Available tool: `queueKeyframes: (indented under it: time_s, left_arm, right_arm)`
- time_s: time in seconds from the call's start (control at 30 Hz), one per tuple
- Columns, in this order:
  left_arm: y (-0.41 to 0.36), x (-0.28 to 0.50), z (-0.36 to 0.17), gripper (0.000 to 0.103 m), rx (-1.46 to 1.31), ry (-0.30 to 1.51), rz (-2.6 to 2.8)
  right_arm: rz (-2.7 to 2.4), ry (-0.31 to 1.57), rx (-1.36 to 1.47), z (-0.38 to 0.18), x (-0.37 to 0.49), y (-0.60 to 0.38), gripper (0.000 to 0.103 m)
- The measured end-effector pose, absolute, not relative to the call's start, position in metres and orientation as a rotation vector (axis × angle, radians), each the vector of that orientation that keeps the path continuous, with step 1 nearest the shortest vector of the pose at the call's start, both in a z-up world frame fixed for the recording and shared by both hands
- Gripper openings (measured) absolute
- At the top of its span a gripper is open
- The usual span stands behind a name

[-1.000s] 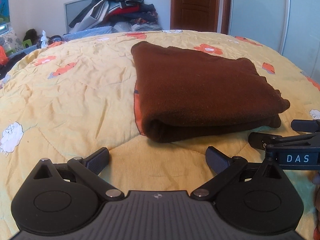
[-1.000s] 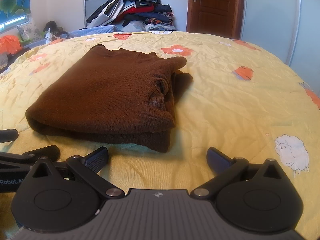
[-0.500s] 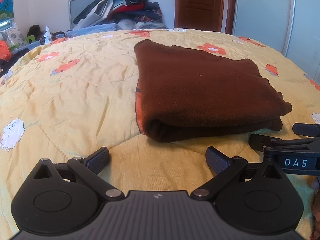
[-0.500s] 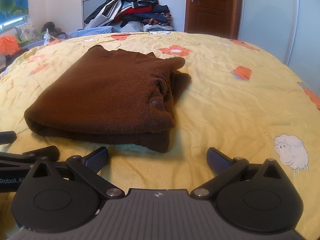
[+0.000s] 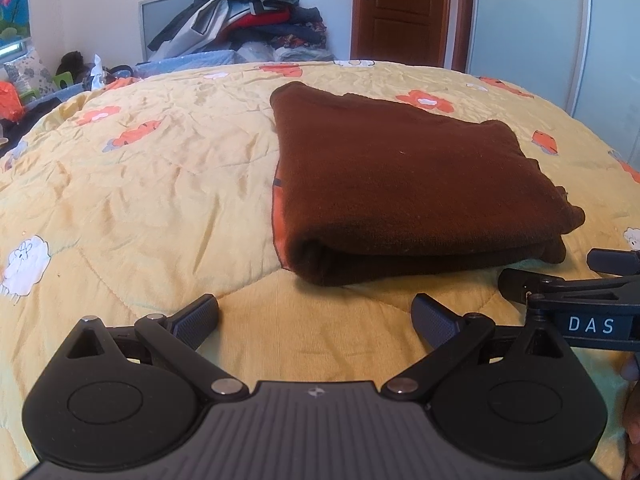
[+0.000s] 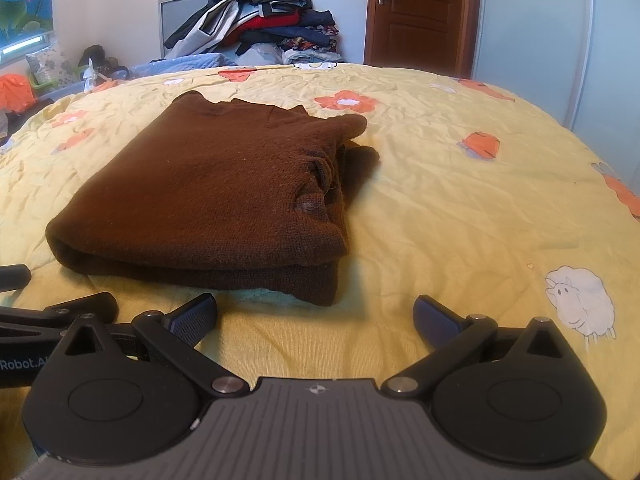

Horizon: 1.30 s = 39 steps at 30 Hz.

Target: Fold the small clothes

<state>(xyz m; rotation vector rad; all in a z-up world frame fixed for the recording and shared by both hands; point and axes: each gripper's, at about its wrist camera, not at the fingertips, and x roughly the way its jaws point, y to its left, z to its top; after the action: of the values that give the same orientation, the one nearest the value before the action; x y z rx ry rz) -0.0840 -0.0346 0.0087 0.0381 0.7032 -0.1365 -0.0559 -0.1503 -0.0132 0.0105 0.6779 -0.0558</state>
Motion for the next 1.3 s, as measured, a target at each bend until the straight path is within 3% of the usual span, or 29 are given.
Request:
queueKeyframes:
  time_s: [1.3]
  left_arm:
    - [-0.0400,-0.0803,0.0117,0.103,0.085,0.691,-0.054]
  right_arm:
    - [-0.090,0.673,0.020,-0.0136,-0.0571,-0.1502,0.103]
